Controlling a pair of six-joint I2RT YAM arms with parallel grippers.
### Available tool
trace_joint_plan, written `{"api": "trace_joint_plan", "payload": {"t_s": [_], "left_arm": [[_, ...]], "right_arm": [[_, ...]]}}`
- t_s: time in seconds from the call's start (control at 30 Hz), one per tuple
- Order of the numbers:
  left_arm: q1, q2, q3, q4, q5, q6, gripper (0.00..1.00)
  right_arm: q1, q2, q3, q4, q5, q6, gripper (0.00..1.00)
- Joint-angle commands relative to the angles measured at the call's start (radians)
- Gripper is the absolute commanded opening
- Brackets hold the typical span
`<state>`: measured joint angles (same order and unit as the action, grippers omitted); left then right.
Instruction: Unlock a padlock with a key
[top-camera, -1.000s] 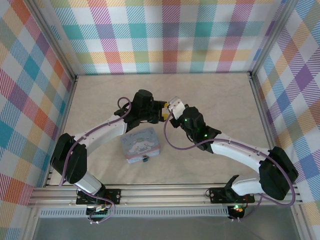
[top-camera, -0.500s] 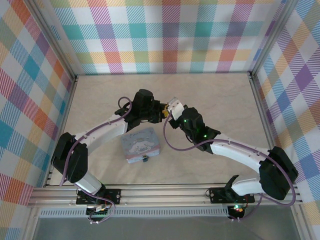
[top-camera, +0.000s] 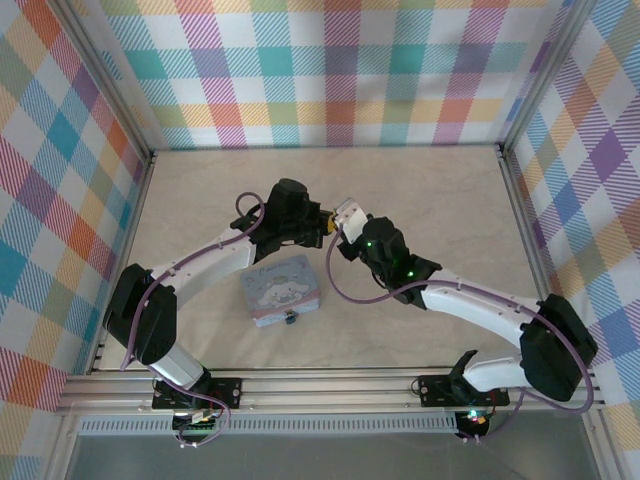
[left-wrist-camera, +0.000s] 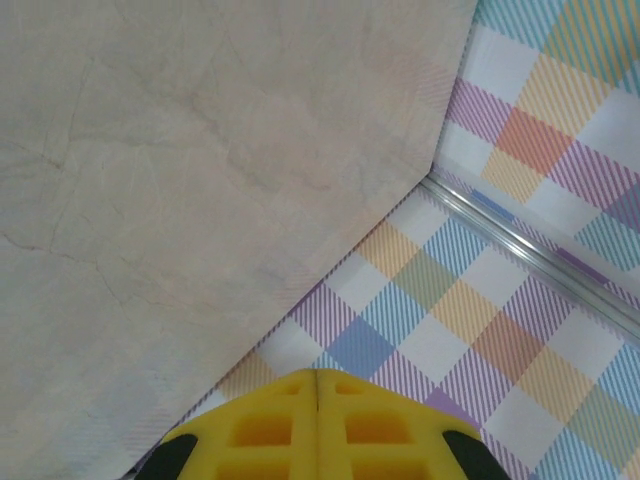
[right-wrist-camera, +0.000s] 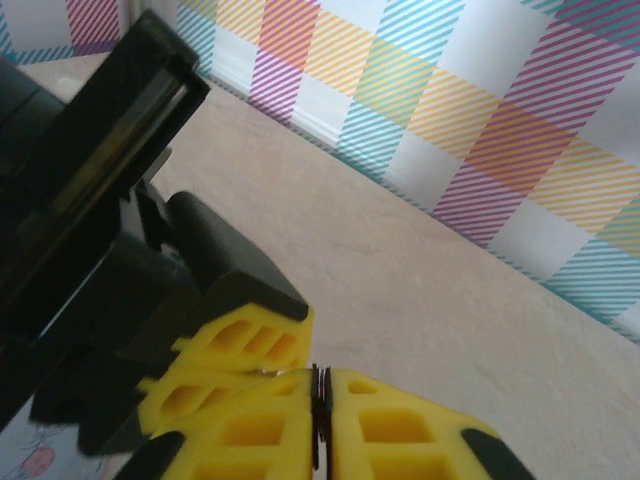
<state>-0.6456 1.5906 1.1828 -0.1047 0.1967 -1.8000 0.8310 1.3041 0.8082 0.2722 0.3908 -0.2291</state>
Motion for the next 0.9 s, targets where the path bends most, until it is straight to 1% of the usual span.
{"api": "trace_joint_plan", "payload": {"t_s": [0.0, 0.07, 0.17, 0.23, 0.33, 0.43, 0.53, 0.63, 0.73, 0.8, 0.87], "left_arm": [[-0.012, -0.021, 0.031, -0.038, -0.055, 0.103, 0.00], [-0.012, -0.031, 0.033, -0.036, -0.092, 0.159, 0.00], [-0.012, -0.042, 0.051, -0.035, -0.138, 0.287, 0.00], [-0.012, -0.050, 0.062, -0.025, -0.166, 0.384, 0.00], [-0.012, -0.065, 0.063, 0.043, -0.190, 0.562, 0.00], [-0.012, -0.082, 0.057, 0.108, -0.194, 0.725, 0.00], [-0.012, -0.091, 0.044, 0.172, -0.161, 0.846, 0.00], [-0.012, -0.102, 0.025, 0.267, -0.091, 0.952, 0.00], [-0.012, -0.114, 0.029, 0.295, -0.013, 1.078, 0.00], [-0.012, -0.126, 0.025, 0.306, 0.029, 1.146, 0.00], [-0.011, -0.137, 0.023, 0.309, 0.063, 1.197, 0.00]], "right_arm": [[-0.006, -0.069, -0.011, -0.047, -0.043, 0.040, 0.18], [-0.022, -0.103, -0.010, -0.093, -0.092, 0.073, 0.23], [-0.065, -0.157, -0.012, -0.153, -0.207, 0.121, 0.33], [-0.110, -0.193, -0.010, -0.184, -0.302, 0.204, 0.39], [-0.211, -0.224, -0.001, -0.212, -0.467, 0.327, 0.42], [-0.331, -0.219, 0.016, -0.215, -0.673, 0.480, 0.44], [-0.439, -0.175, 0.040, -0.180, -0.912, 0.619, 0.44], [-0.503, -0.103, 0.066, -0.092, -1.134, 0.759, 0.45], [-0.524, -0.029, 0.094, 0.007, -1.276, 0.875, 0.45], [-0.526, 0.004, 0.100, 0.077, -1.329, 0.926, 0.45], [-0.527, 0.025, 0.101, 0.142, -1.355, 0.966, 0.47]]}}
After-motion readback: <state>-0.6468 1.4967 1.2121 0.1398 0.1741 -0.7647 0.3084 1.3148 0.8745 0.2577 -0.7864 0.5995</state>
